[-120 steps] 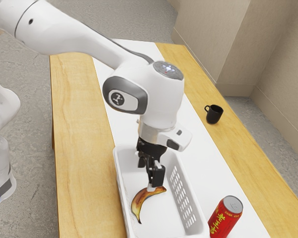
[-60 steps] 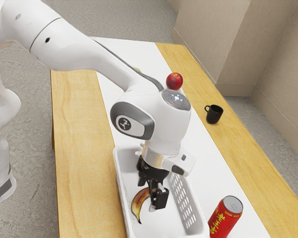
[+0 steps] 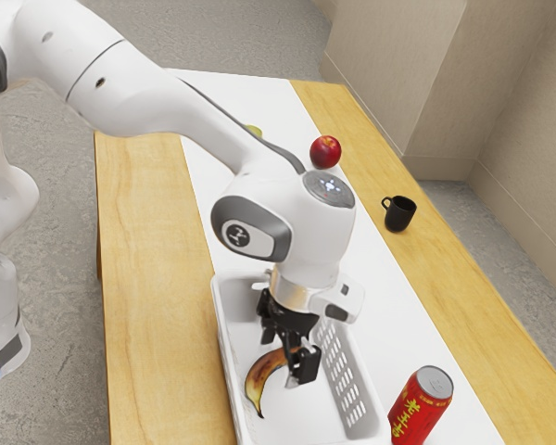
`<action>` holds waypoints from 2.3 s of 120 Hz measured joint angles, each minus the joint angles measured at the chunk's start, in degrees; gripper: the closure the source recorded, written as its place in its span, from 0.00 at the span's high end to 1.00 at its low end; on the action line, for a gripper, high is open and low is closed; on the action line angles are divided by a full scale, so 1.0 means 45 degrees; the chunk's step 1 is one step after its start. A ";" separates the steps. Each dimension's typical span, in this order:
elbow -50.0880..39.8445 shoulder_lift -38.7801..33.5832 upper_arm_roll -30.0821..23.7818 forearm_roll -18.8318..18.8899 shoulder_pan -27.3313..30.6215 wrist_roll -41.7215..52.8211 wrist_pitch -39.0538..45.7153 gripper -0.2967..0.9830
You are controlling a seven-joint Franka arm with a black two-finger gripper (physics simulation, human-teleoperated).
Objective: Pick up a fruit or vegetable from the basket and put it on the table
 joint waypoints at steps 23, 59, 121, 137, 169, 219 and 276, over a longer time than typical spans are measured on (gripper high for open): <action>-0.0386 0.0067 0.0077 0.0001 0.0172 -0.0119 0.0539 0.77; -0.0502 0.0463 0.0159 -0.0015 -0.0130 -0.0252 0.1157 0.69; -0.0585 0.0641 0.0633 0.0131 -0.0392 -0.0290 0.1482 0.40; -0.0585 0.0612 0.0642 0.0157 -0.0232 -0.0313 0.1477 0.37; -0.0487 -0.0928 0.0739 0.0459 -0.0006 -0.0344 0.0978 0.36; 0.4001 -0.0551 0.2882 0.1464 0.0019 0.0091 -0.2089 0.36; 0.4338 -0.0276 0.7226 0.1613 0.0369 0.1740 -0.3114 0.40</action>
